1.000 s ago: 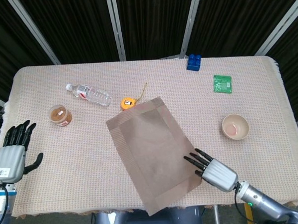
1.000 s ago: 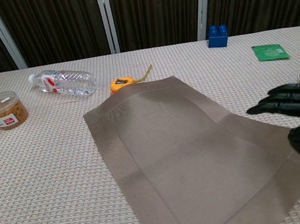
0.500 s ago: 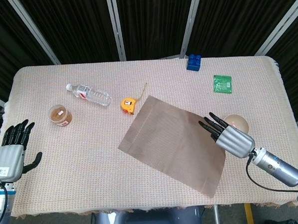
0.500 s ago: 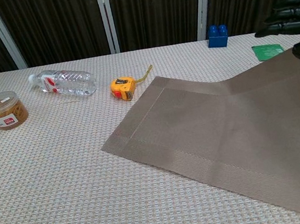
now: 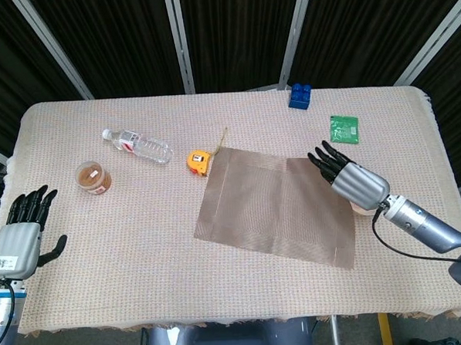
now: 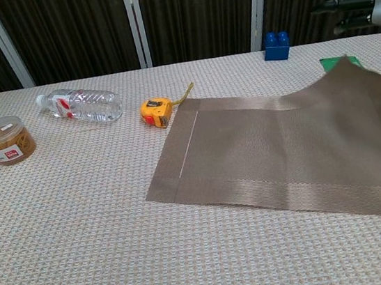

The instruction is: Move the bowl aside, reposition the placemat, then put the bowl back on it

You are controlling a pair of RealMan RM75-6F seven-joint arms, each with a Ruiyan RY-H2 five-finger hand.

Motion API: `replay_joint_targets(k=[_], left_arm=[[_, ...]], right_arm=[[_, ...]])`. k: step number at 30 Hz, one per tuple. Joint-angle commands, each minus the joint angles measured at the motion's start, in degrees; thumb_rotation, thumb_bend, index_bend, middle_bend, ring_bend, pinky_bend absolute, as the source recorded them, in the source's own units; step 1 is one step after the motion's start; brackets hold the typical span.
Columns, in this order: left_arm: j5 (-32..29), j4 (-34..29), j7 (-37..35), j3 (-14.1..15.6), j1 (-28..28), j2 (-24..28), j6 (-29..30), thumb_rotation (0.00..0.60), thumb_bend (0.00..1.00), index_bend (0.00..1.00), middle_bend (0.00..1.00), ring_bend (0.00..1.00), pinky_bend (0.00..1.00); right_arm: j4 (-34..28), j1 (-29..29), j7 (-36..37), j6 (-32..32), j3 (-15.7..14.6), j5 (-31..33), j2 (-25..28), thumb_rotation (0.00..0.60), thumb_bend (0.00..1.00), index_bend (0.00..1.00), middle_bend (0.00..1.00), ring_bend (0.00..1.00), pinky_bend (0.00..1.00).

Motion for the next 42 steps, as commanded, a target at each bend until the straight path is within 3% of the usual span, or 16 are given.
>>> replay_joint_targets(k=[1, 7, 15, 20, 27, 35, 42], left_arm=[[1.36, 0.60, 0.12, 0.50, -0.27, -0.16, -0.29, 0.600, 0.37, 0.00, 0.00, 0.00, 0.00], [10.61, 6.11, -4.92, 1.92, -1.83, -2.38, 0.31, 0.600, 0.37, 0.00, 0.00, 0.00, 0.00], [17.10, 12.28, -5.57, 2.03, -7.52, -6.75, -4.65, 0.600, 0.37, 0.00, 0.00, 0.00, 0.00], [19.52, 15.52, -5.56, 1.63, -13.88, -10.41, -12.33, 0.600, 0.37, 0.00, 0.00, 0.00, 0.00], [17.34, 19.40, -5.29, -0.33, -19.87, -17.52, -19.68, 0.600, 0.37, 0.02, 0.00, 0.00, 0.00], [13.05, 25.96, -1.48, -2.28, -25.02, -24.25, -26.85, 0.600, 0.37, 0.09, 0.00, 0.00, 0.00], [10.84, 35.32, -5.49, -1.25, -27.87, -31.29, -30.83, 0.600, 0.37, 0.12, 0.00, 0.00, 0.00]], right_arm=[[-4.30, -5.27, 1.75, 4.21, 3.39, 7.25, -0.50, 0.600, 0.09, 0.00, 0.00, 0.00, 0.00], [-23.88, -13.52, 9.36, 6.77, 6.52, 19.69, 4.27, 0.600, 0.01, 0.00, 0.00, 0.00, 0.00], [-38.80, -21.24, 17.72, 10.42, 4.68, 24.50, 9.16, 0.600, 0.01, 0.00, 0.00, 0.00, 0.00], [-42.55, -25.25, 20.34, 12.44, 2.44, 25.42, 8.60, 0.600, 0.01, 0.00, 0.00, 0.00, 0.00], [-44.10, -28.22, 19.41, 14.57, 0.66, 24.44, 6.37, 0.600, 0.01, 0.00, 0.00, 0.00, 0.00], [-41.90, -28.93, 19.34, 14.80, 0.42, 23.06, 4.62, 0.600, 0.01, 0.00, 0.00, 0.00, 0.00], [-41.22, -28.99, 20.43, 14.13, 1.18, 23.13, 4.60, 0.600, 0.01, 0.00, 0.00, 0.00, 0.00]])
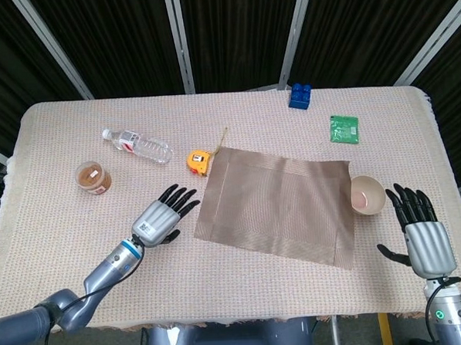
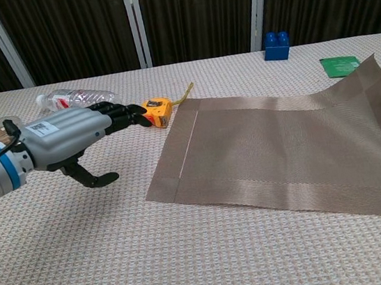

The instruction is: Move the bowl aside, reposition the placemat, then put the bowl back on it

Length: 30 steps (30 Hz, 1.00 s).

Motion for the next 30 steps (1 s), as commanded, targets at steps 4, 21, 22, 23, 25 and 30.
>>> replay_joint_targets(k=[4, 21, 22, 23, 25, 30], left_arm=[[-0.39, 7.68, -4.78, 2.12, -1.93, -5.02, -1.76, 0.600, 0.37, 0.13, 0.00, 0.00, 0.00], [1.31, 14.77, -8.13, 5.14, -3.75, -9.57, -0.02, 0.600, 0.37, 0.16, 0.00, 0.00, 0.00], [1.21, 14.98, -8.02, 5.16, -3.83, -9.81, -0.10, 0.600, 0.37, 0.16, 0.00, 0.00, 0.00], [1.06, 15.29, -7.90, 5.18, -3.93, -10.14, -0.17, 0.600, 0.37, 0.15, 0.00, 0.00, 0.00], [0.78, 15.94, -7.90, 5.18, -4.12, -10.94, -0.24, 0.600, 0.37, 0.15, 0.00, 0.00, 0.00], [0.62, 17.11, -8.13, 5.45, -4.59, -12.32, -0.40, 0.600, 0.37, 0.29, 0.00, 0.00, 0.00]], right_arm=[[0.20, -0.10, 0.63, -0.81, 0.58, 0.61, -0.07, 0.600, 0.01, 0.00, 0.00, 0.00, 0.00], [0.26, -1.16, 2.00, 0.23, 2.10, -0.06, -0.38, 0.600, 0.01, 0.00, 0.00, 0.00, 0.00], [0.27, -1.21, 2.05, 0.26, 2.12, -0.12, -0.38, 0.600, 0.01, 0.00, 0.00, 0.00, 0.00], [0.28, -1.27, 2.08, 0.28, 2.14, -0.21, -0.38, 0.600, 0.01, 0.00, 0.00, 0.00, 0.00], [0.34, -1.35, 2.08, 0.26, 2.19, -0.34, -0.41, 0.600, 0.01, 0.00, 0.00, 0.00, 0.00], [0.43, -1.54, 2.20, 0.51, 2.47, -0.57, -0.52, 0.600, 0.01, 0.00, 0.00, 0.00, 0.00]])
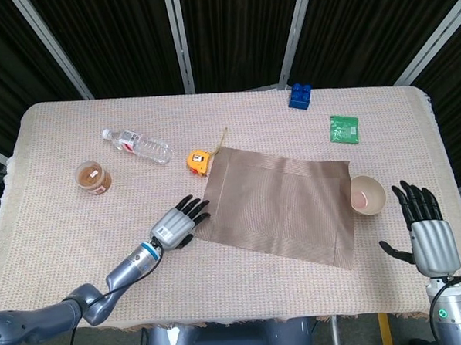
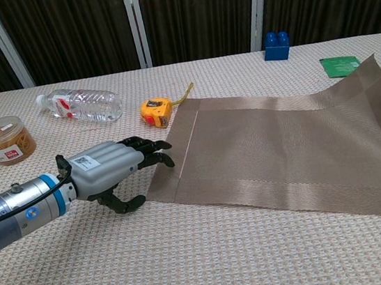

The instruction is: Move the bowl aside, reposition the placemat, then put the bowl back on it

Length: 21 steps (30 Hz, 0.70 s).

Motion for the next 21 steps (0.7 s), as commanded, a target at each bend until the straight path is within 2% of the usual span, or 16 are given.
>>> replay_joint_targets(k=[1, 10, 18, 21], left_arm=[[0.01, 0.62, -0.06, 0.18, -0.25, -0.67, 0.13, 0.600, 0.37, 0.31, 0.00, 0.00, 0.00], [0.34, 1.97, 0.03, 0.75, -0.59, -2.23, 1.20, 0.600, 0.37, 0.43, 0.00, 0.00, 0.00], [0.53, 3.04, -0.26, 0.94, -0.75, -3.58, 2.37, 0.600, 0.37, 0.58, 0.00, 0.00, 0.00], [0.69, 3.55, -0.72, 0.91, -0.83, -4.12, 3.09, 0.600, 0.37, 0.61, 0.00, 0.00, 0.00]], right_arm=[[0.06, -0.10, 0.04, 0.22, 0.13, -0.14, -0.05, 0.600, 0.01, 0.00, 0.00, 0.00, 0.00], [0.11, -0.31, 0.18, 0.14, 0.15, -0.79, -0.19, 0.600, 0.01, 0.00, 0.00, 0.00, 0.00], [-0.01, -0.62, 0.75, 0.89, 0.27, -1.85, -0.15, 0.600, 0.01, 0.00, 0.00, 0.00, 0.00], [0.00, -0.69, 1.04, 1.02, 0.35, -2.11, -0.09, 0.600, 0.01, 0.00, 0.00, 0.00, 0.00]])
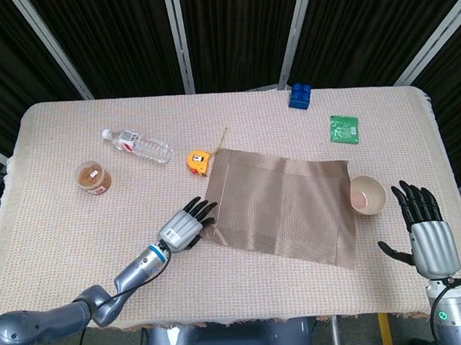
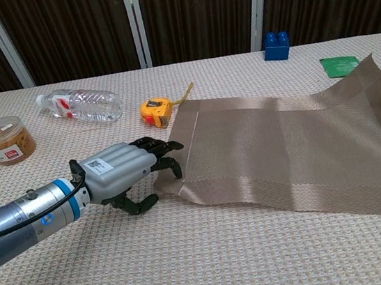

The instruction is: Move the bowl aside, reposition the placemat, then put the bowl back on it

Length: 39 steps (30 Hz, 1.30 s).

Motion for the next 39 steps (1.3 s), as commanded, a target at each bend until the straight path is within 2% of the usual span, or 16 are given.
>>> replay_joint_targets(k=[1, 7, 15, 25, 32, 39], left_arm=[[0.16, 0.45, -0.55, -0.08, -0.06, -0.52, 0.79, 0.600, 0.37, 0.61, 0.00, 0.00, 0.00], [1.42, 2.09, -0.78, 0.00, -0.38, -1.63, 3.35, 0.600, 0.37, 0.63, 0.00, 0.00, 0.00], [1.40, 2.84, -0.80, -0.07, -0.80, -2.72, 3.82, 0.600, 0.37, 0.66, 0.00, 0.00, 0.00], [1.22, 0.53, -0.61, 0.06, -0.26, -1.16, 5.19, 0.600, 0.37, 0.67, 0.00, 0.00, 0.00], [0.04, -8.24, 1.95, 0.48, 1.52, 5.15, 5.99, 0.600, 0.37, 0.67, 0.00, 0.00, 0.00], [-1.00, -18.45, 6.40, 3.09, 4.44, 12.24, 6.31, 0.600, 0.37, 0.67, 0.00, 0.00, 0.00]], right_arm=[[0.00, -0.06, 0.13, 0.05, 0.05, -0.14, 0.05, 0.600, 0.01, 0.00, 0.00, 0.00, 0.00], [0.36, -0.20, -0.48, 0.40, 0.38, -0.38, 0.01, 0.600, 0.01, 0.00, 0.00, 0.00, 0.00], [0.41, -0.43, -0.83, 0.93, 0.59, -0.82, -0.18, 0.600, 0.01, 0.00, 0.00, 0.00, 0.00], [0.12, -0.65, -0.33, 1.16, 0.55, -1.45, 0.13, 0.600, 0.01, 0.00, 0.00, 0.00, 0.00], [-0.53, -0.97, -0.53, 1.84, 0.28, -2.54, 0.37, 0.600, 0.01, 0.00, 0.00, 0.00, 0.00], [-1.35, -1.43, -1.12, 2.65, -0.20, -3.94, 0.59, 0.600, 0.01, 0.00, 0.00, 0.00, 0.00]])
